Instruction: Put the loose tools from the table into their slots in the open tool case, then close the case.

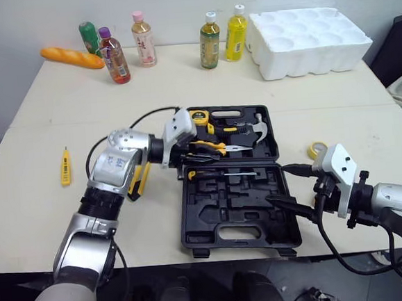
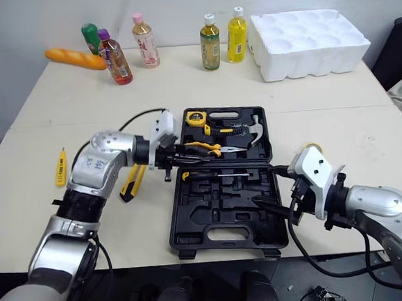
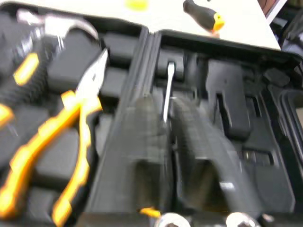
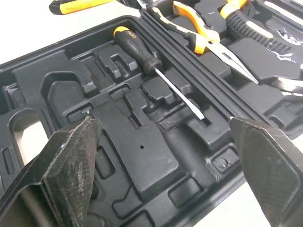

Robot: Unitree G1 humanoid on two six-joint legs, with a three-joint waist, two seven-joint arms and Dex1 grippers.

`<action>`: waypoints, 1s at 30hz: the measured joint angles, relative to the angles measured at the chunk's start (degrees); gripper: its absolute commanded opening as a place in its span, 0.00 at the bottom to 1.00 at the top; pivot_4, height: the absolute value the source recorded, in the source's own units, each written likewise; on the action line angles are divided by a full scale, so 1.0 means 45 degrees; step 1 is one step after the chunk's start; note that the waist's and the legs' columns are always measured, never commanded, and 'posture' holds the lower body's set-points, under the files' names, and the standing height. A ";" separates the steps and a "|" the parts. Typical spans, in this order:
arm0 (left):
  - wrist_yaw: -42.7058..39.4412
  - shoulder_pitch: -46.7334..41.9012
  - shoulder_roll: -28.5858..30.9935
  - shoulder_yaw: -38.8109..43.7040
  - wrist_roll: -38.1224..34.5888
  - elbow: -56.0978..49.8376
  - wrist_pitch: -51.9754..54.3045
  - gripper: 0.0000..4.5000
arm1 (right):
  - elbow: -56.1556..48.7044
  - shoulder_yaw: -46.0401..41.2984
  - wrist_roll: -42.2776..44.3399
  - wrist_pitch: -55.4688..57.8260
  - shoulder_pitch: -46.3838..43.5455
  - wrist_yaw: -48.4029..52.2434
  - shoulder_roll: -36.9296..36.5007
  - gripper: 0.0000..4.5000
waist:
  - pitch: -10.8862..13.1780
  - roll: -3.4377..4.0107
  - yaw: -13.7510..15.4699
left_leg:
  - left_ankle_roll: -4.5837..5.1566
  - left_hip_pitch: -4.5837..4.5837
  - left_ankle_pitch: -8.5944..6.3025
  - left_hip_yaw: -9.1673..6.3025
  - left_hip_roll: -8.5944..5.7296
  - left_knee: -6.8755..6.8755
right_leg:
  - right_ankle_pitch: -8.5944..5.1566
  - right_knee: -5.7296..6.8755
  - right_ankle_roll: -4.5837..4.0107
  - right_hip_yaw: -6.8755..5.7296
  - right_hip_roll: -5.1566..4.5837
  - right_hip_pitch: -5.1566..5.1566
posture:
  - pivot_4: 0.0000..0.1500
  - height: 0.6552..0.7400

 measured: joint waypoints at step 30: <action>0.0809 -0.0130 -0.0448 -0.2536 0.3273 0.0994 -0.2552 0.02 | 0.0439 0.0023 -0.0012 -0.0042 0.0123 0.0198 -0.0057 1.00 | -0.0266 0.0112 0.0008 | 0.0057 0.0294 -0.0197 -0.0031 0.0046 0.0057 | -0.0002 -0.0159 -0.0001 0.0008 -0.0032 0.0356 | 1.00 0.98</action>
